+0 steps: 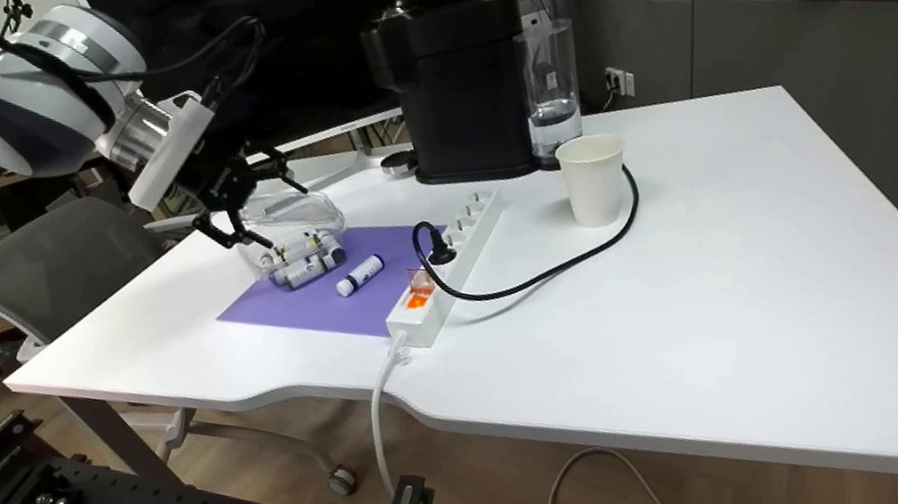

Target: Open the lid of the container

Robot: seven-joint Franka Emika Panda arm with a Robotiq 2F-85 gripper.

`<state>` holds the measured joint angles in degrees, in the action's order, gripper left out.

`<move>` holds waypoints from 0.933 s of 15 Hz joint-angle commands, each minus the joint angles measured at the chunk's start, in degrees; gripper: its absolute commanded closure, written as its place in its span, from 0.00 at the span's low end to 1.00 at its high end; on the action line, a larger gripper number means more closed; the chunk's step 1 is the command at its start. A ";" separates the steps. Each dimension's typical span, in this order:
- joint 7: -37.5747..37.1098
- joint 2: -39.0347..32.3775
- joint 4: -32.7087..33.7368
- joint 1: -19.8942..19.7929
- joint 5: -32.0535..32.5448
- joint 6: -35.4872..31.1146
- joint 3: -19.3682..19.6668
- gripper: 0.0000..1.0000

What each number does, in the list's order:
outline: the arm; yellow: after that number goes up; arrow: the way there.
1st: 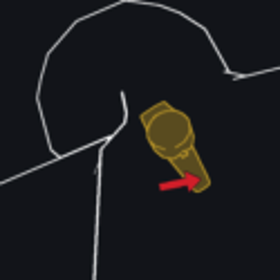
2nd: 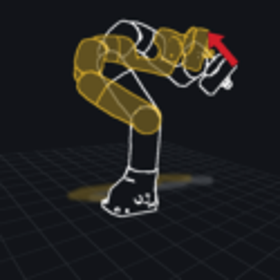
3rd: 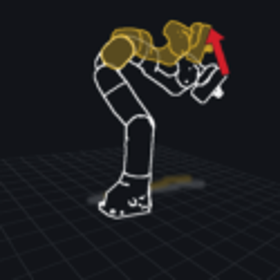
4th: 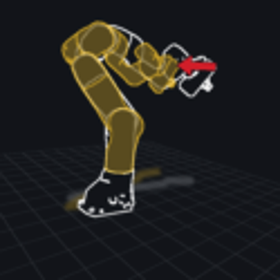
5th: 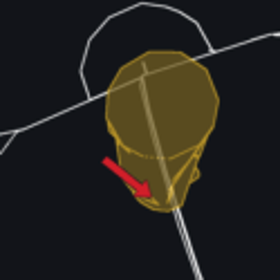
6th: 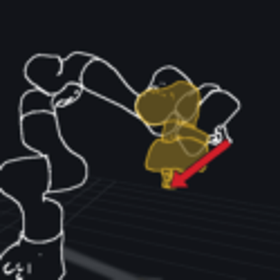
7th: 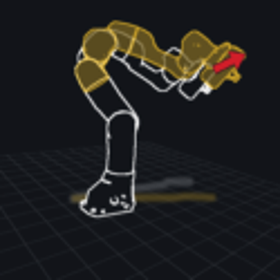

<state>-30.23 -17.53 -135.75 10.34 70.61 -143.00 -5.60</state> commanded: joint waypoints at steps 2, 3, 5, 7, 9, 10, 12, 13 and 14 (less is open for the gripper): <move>-9.80 3.04 -0.03 0.14 5.16 -0.17 0.28 0.00; -12.02 3.66 -0.01 -0.16 5.64 -0.69 0.22 0.00; -14.97 4.86 0.03 -0.52 6.17 -0.50 0.18 0.00; -17.25 6.37 -0.05 -0.93 6.66 -0.33 0.23 0.00; -19.53 7.72 0.12 -1.60 6.92 -0.25 0.47 0.00; -20.69 8.26 0.32 -2.11 6.66 -0.70 0.66 0.00; -23.57 9.03 1.21 -3.51 6.06 -1.88 1.33 0.00; -24.67 9.25 1.70 -4.17 5.65 -2.38 1.71 0.00; -25.47 9.50 2.14 -4.81 5.41 -2.95 2.10 0.00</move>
<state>-51.04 -9.15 -134.73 7.27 75.47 -144.21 -4.58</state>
